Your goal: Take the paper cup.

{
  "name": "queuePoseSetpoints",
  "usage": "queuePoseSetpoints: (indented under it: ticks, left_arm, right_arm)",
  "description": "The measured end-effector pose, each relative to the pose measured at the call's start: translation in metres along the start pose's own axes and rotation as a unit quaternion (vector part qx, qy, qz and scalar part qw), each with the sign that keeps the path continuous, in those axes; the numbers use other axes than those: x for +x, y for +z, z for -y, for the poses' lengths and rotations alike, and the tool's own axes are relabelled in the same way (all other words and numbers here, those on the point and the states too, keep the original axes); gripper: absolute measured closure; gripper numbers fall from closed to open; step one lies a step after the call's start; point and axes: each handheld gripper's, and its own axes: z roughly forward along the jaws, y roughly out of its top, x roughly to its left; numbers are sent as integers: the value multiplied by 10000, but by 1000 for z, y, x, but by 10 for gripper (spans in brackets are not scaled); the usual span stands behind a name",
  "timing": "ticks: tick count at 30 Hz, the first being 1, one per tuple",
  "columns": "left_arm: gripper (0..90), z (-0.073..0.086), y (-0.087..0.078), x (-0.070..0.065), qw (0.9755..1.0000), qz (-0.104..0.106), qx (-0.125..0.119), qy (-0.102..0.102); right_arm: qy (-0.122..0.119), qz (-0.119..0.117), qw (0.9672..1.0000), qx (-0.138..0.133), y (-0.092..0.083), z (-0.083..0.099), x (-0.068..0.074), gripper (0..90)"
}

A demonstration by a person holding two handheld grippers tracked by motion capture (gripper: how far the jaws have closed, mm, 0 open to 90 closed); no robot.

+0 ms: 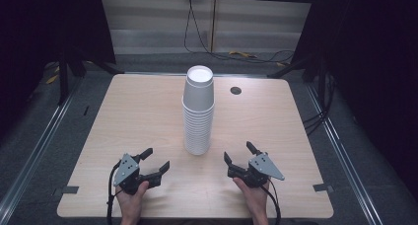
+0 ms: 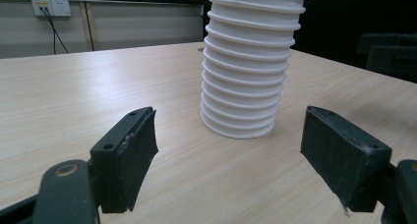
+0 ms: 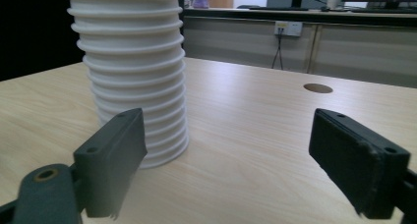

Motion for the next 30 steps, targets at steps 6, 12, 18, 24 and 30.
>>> queuePoseSetpoints:
  ticks: [6,12,18,24,30]
  left_arm:
    - [212,1,-1,0,9999,-36,-64,-71]
    - [212,0,-1,-1,10000,-38,-53,42]
    - [212,1,-2,-2,9999,42,-125,92]
    - [212,2,-5,-1,9997,25,-249,45]
    - [212,2,-5,-1,9997,35,-247,43]
  right_arm:
    - [174,-392,9991,70,4,-13,1,161]
    - [177,-623,9979,80,6,-28,1,161]
    - [173,-956,9952,68,8,-42,0,177]
    - [154,-994,9949,-34,14,-55,-2,157]
    - [178,-971,9950,-171,18,-62,-4,151]
